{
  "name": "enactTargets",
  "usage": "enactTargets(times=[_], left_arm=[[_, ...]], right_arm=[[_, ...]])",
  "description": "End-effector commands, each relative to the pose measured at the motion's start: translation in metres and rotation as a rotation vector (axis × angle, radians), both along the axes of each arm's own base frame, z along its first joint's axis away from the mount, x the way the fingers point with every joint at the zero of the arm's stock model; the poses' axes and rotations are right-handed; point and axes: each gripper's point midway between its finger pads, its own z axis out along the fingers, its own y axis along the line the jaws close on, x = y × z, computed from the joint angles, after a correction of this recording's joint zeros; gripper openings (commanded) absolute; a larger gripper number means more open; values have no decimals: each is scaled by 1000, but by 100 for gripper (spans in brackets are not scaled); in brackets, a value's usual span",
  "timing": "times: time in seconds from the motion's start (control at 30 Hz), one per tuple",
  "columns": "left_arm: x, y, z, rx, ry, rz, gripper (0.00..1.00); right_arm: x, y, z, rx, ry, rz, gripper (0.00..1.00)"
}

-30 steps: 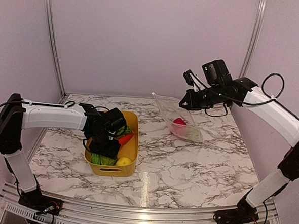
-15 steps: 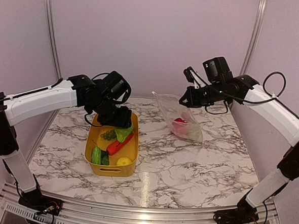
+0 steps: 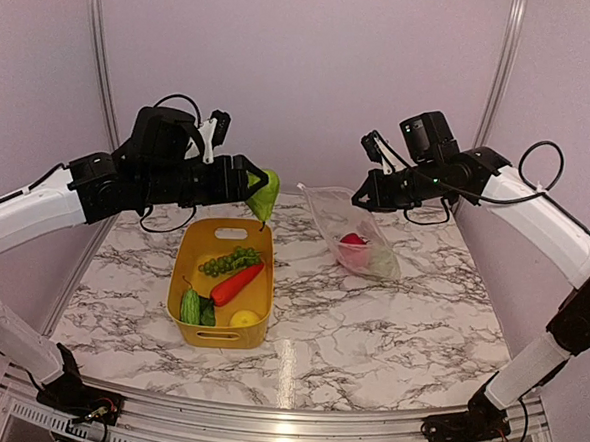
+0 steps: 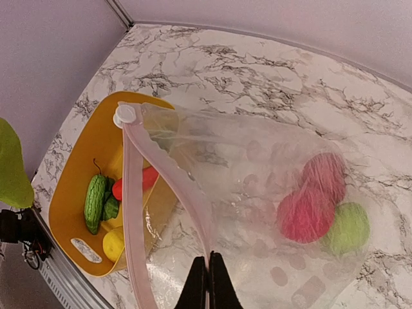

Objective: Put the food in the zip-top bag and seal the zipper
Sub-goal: Place the fake fruit in the zipper food storage bag.

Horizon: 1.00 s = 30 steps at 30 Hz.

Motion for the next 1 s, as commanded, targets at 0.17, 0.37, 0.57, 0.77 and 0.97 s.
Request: enactTargets(times=[0.17, 0.37, 0.57, 0.77, 0.97], left_arm=[[-27, -43, 94, -432, -274, -221, 46], [-18, -67, 102, -491, -315, -239, 46], [-4, -88, 86, -446, -352, -231, 45], [9, -104, 56, -371, -348, -205, 45], [14, -125, 25, -270, -330, -205, 50]], right_arm=[[0, 3, 19, 51, -6, -9, 0], [-4, 8, 25, 67, -1, 0, 0], [-8, 8, 32, 71, 0, 5, 0], [-12, 7, 34, 70, 7, 7, 0], [-12, 10, 34, 89, 19, 7, 0]])
